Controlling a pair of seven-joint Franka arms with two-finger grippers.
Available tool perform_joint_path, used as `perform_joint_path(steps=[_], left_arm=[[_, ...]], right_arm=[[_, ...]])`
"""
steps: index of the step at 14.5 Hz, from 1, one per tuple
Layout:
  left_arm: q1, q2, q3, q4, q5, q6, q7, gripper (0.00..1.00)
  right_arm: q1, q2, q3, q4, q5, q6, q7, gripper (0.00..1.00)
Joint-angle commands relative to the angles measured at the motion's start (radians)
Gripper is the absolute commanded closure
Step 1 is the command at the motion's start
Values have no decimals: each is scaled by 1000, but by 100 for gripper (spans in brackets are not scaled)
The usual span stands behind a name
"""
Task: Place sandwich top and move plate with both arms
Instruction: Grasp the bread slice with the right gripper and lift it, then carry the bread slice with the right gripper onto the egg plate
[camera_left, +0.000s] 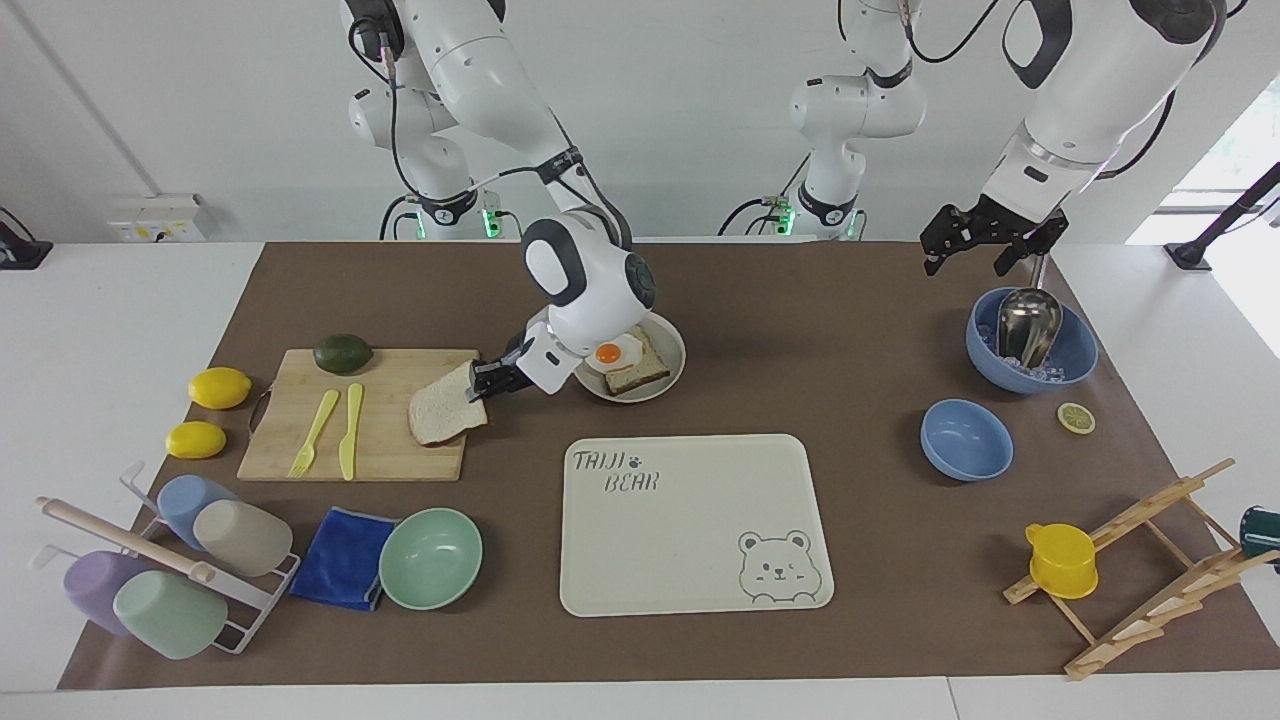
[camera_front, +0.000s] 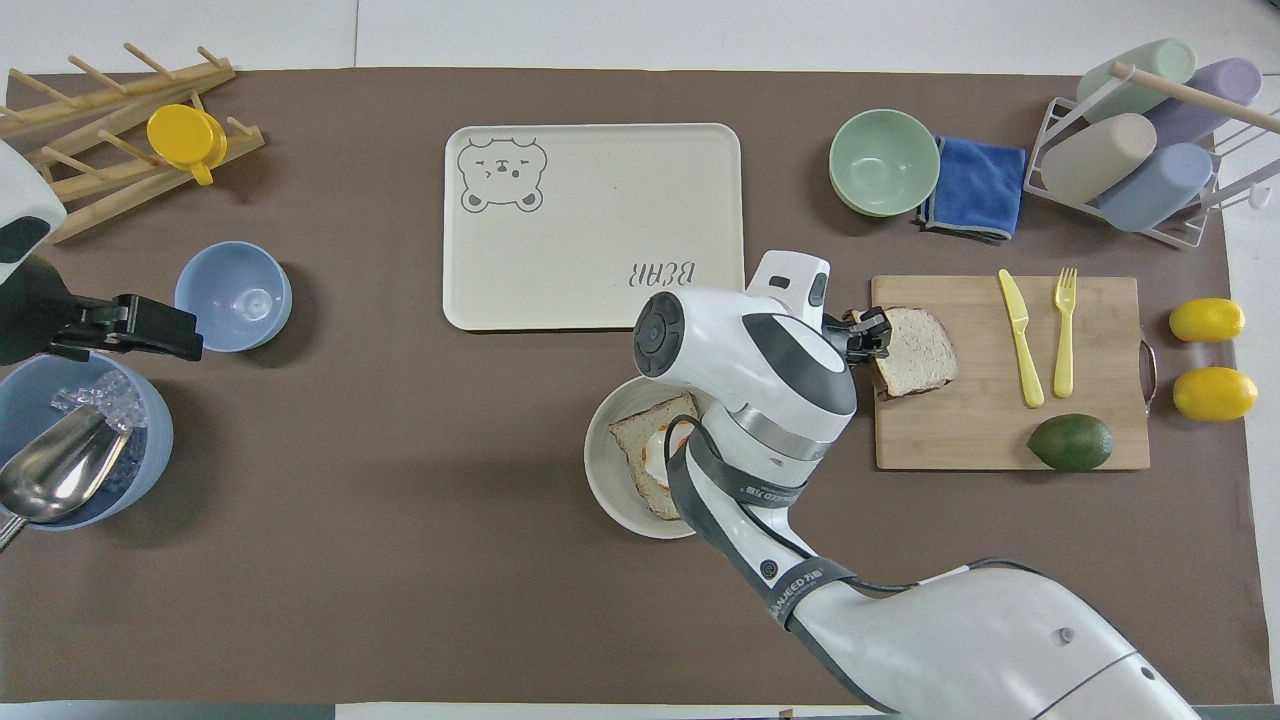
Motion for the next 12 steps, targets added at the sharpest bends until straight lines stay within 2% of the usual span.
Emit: perform_joint_path(steps=[1,4,6,8,10,12], left_arm=[[15,0,-10,8,9,-16,5,0],[15,0,-10,8,9,-16,5,0],[15,0,-10,10,9,-16,5,0],[15,0,-10,8,9,-16,5,0],[15,0,-10,10,9,-16,5,0],[15,0,-10,8,9,-16,5,0]], right_arm=[[7,-112,67,21,58,-143,-45,100],[6,-263,142,35,69,-333,-60,100],[9,-297,182,99,72,-416,-67,100],[9,-275,244,182,95,-439,-42,100],[7,-246,261,226,181,-348,31,100],[17,-179,267,282,239,-306,64,100]])
